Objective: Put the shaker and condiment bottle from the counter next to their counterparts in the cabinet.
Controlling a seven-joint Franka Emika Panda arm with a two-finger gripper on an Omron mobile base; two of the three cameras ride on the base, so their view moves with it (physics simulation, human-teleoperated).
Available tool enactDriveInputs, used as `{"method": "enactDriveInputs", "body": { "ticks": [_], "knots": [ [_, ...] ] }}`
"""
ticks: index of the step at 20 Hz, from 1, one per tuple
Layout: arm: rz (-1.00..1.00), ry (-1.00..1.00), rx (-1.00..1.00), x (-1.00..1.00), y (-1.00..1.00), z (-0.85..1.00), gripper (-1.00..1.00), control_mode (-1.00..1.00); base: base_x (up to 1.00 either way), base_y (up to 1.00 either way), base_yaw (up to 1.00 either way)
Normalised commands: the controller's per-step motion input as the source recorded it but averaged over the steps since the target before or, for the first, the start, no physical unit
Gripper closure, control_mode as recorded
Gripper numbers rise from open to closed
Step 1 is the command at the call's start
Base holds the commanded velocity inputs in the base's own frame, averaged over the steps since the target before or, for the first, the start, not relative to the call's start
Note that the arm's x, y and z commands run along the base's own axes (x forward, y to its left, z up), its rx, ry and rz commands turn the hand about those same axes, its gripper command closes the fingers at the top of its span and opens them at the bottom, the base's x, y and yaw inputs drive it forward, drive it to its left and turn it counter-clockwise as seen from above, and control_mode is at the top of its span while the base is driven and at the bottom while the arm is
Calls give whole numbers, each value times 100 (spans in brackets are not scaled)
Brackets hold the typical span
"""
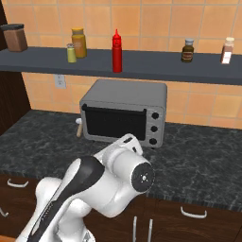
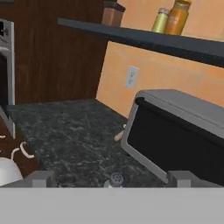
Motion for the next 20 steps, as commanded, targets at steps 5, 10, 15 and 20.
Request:
{"method": "enactDriveInputs", "body": {
  "ticks": [5, 10, 15, 20],
  "knots": [
    [49, 0, -9, 40, 21, -91, -100, -100, 0, 0, 0],
    [15, 1, -2, 77, 3, -3, -100, -100, 0, 0, 0],
    [4, 6, -14, 48, 26, -14, -100, -100, 0, 0, 0],
    [8, 5, -24, 0, 34, -34, -100, -100, 0, 0, 0]
  ]
}}
